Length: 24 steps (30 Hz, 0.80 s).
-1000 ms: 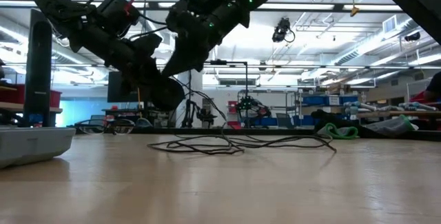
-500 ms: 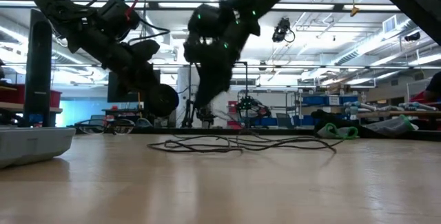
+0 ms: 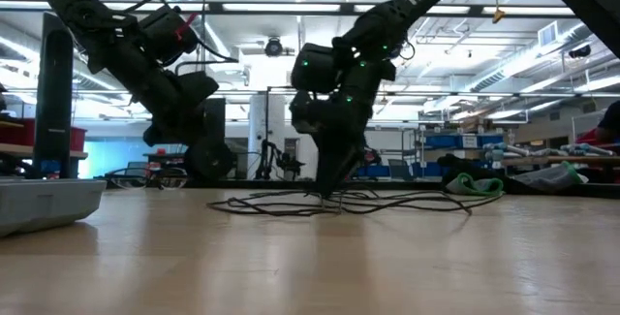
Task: Coil cords
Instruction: Coil the black wire onto the black spool
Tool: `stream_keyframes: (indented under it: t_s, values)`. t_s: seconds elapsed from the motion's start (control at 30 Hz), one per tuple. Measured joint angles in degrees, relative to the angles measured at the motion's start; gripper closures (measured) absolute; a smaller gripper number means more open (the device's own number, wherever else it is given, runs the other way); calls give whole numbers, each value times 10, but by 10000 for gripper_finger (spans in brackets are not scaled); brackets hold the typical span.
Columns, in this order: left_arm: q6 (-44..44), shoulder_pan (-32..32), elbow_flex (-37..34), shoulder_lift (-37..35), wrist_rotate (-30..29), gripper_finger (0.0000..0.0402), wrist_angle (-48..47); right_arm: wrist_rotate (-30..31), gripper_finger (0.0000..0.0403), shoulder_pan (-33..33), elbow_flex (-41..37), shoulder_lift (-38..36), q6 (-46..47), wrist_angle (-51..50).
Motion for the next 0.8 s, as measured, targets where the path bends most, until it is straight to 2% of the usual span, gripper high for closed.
stream_keyframes:
  t_s: [0.1, 0.23, 0.4, 0.5, 0.6, 0.67, 0.7, 0.8]
  values:
    - [0, 0, 0, 0, 0, 402, -1, 18, 262, -2, -35, -37, 2, 3]
    - [0, 0, 0, 0, 0, 402, 1, 79, 267, -8, -101, -120, 1, 30]
    - [-1, 0, 0, 0, 0, 402, 1, 130, 271, -5, -259, -249, 42, 142]
    - [-1, 0, 0, 0, 0, 402, 1, 169, 272, 7, -384, -331, 92, 353]
    - [-1, 0, 0, 0, 0, 402, 2, 223, 272, 26, -518, -350, 137, 685]
    - [-1, 0, 0, 0, 0, 402, 7, 276, 273, 40, -573, -320, 141, 909]
    - [-1, 0, 0, 0, 0, 402, 12, 306, 274, 45, -589, -297, 140, 989]
    - [-1, 0, 0, 0, 6, 402, 27, 374, 276, 55, -580, -207, 126, 1106]
